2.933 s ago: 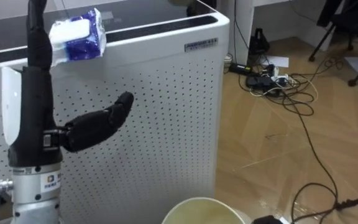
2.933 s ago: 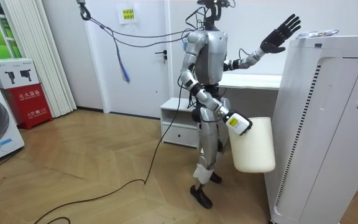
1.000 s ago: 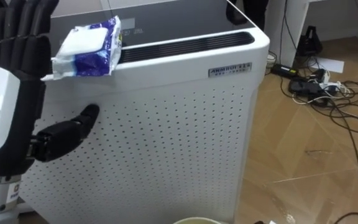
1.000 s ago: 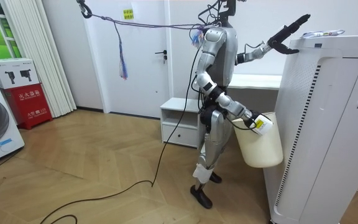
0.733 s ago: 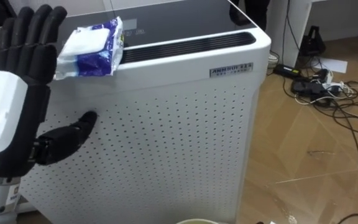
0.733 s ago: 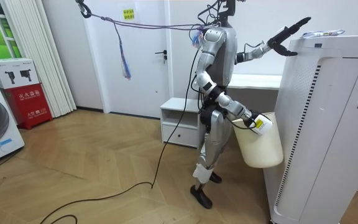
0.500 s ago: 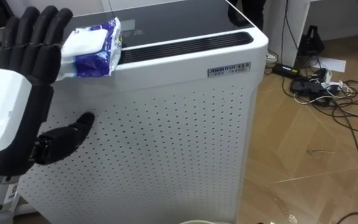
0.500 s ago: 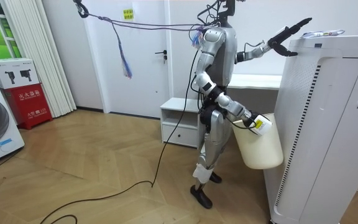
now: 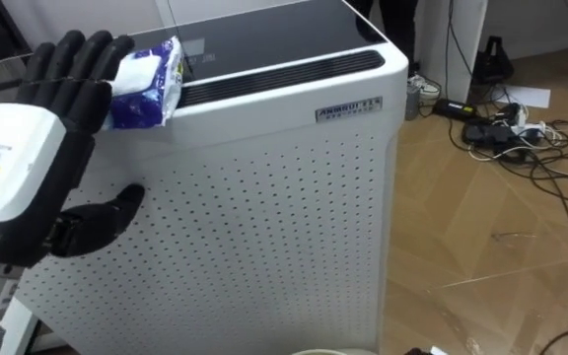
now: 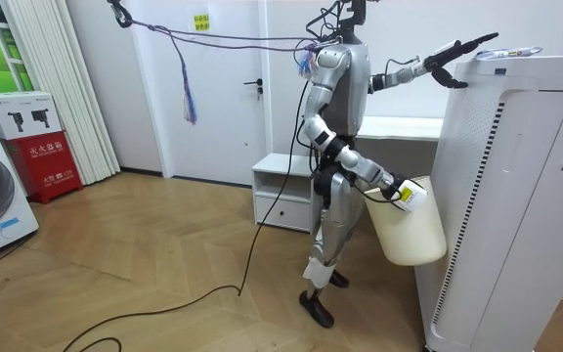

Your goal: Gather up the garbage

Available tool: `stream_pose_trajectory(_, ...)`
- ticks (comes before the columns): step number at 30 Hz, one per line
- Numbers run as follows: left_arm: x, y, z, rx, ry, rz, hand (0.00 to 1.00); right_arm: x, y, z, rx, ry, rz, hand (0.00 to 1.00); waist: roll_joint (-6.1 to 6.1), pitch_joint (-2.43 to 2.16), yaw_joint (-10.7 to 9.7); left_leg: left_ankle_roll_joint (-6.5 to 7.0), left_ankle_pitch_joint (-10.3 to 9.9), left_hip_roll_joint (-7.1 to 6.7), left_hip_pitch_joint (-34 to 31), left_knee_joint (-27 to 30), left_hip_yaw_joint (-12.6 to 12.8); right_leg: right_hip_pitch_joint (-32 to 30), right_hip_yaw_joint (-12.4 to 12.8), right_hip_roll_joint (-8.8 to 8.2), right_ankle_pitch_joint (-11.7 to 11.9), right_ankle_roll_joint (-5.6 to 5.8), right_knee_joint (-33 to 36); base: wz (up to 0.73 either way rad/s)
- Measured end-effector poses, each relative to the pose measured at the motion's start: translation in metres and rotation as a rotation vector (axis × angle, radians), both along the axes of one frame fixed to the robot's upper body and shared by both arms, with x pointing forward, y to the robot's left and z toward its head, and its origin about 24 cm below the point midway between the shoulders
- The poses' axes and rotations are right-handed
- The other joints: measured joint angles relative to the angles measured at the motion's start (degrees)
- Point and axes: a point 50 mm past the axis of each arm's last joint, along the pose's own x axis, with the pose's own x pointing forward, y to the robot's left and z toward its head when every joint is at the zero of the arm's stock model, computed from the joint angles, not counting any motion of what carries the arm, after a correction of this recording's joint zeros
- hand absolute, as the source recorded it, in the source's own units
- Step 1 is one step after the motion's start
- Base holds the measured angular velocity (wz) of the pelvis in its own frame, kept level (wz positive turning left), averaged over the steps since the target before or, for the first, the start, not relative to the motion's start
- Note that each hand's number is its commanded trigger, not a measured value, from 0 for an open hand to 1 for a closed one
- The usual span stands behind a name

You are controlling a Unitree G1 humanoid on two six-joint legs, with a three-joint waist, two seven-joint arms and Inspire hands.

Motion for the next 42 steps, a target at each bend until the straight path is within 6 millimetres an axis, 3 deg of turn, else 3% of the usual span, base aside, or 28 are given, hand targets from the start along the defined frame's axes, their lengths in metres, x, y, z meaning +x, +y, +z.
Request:
stream_pose_trajectory(3,0.005,-0.002,0.01,0.0,-0.041,-0.016,0.0,0.001,-0.003,0.001,-0.014,-0.009,-0.014,1.0,0.39,0.69,0.3,0.0,0.0,-0.02,-0.1,0.1,0.0,0.0,0.0,0.01,0.0,-0.04,0.0,0.0)
stream_pose_trajectory(5,0.006,-0.002,0.013,0.007,-0.034,-0.023,0.0,0.001,-0.004,0.001,-0.022,-0.014,-0.023,1.0,0.78,0.84,0.3,-0.01,0.0,-0.01,-0.2,0.0,0.0,-0.1,0.0,0.06,0.0,-0.04,0.0,0.0)
stream_pose_trajectory(13,0.007,0.0,0.015,0.016,0.003,-0.04,0.0,-0.002,-0.008,0.0,-0.041,-0.01,-0.04,1.0,2.02,0.04,1.0,-0.01,0.0,0.02,-0.7,0.2,0.5,-0.9,0.0,-0.03,0.0,-0.05,0.0,0.0)
stream_pose_trajectory(21,0.017,0.016,0.015,-0.022,0.136,-0.032,0.0,-0.004,-0.012,0.0,-0.053,0.012,-0.033,1.0,2.14,0.09,0.4,0.03,0.1,0.0,-0.3,0.0,1.4,-1.0,1.1,-0.06,0.0,-0.05,1.0,-0.06)
stream_pose_trajectory(35,0.023,0.024,0.014,-0.049,0.285,-0.003,0.0,-0.004,-0.016,-0.001,-0.072,0.051,-0.057,1.0,2.75,0.19,0.0,0.0,0.1,0.06,-0.4,0.1,2.0,-1.8,1.8,-0.09,-0.2,-0.19,1.6,-0.02)
stream_pose_trajectory(36,0.023,0.025,0.014,-0.051,0.291,-0.002,0.13,-0.004,-0.016,-0.001,-0.074,0.052,-0.059,1.0,2.75,0.19,0.0,0.0,0.1,0.05,-0.4,0.1,2.0,-1.8,1.8,-0.1,-0.2,-0.19,1.6,0.0)
stream_pose_trajectory(37,0.024,0.025,0.014,-0.05,0.296,-0.003,0.88,-0.004,-0.017,-0.001,-0.074,0.053,-0.062,1.0,2.74,0.19,0.0,0.0,0.1,0.05,-0.4,0.1,2.0,-1.8,1.8,-0.12,-0.2,-0.19,1.6,0.0)
stream_pose_trajectory(38,0.024,0.025,0.014,-0.049,0.297,-0.003,1.0,-0.004,-0.017,-0.001,-0.075,0.054,-0.062,1.0,2.74,0.18,0.0,0.01,0.1,0.05,-0.4,0.1,2.0,-1.8,1.8,-0.12,-0.2,-0.19,1.6,0.0)
stream_pose_trajectory(42,0.027,0.026,0.015,-0.047,0.318,0.001,1.0,-0.004,-0.017,-0.001,-0.076,0.056,-0.064,1.0,2.7,0.14,0.0,0.01,0.1,0.05,-0.4,0.1,2.1,-1.9,1.8,-0.21,-0.2,-0.19,1.6,0.0)
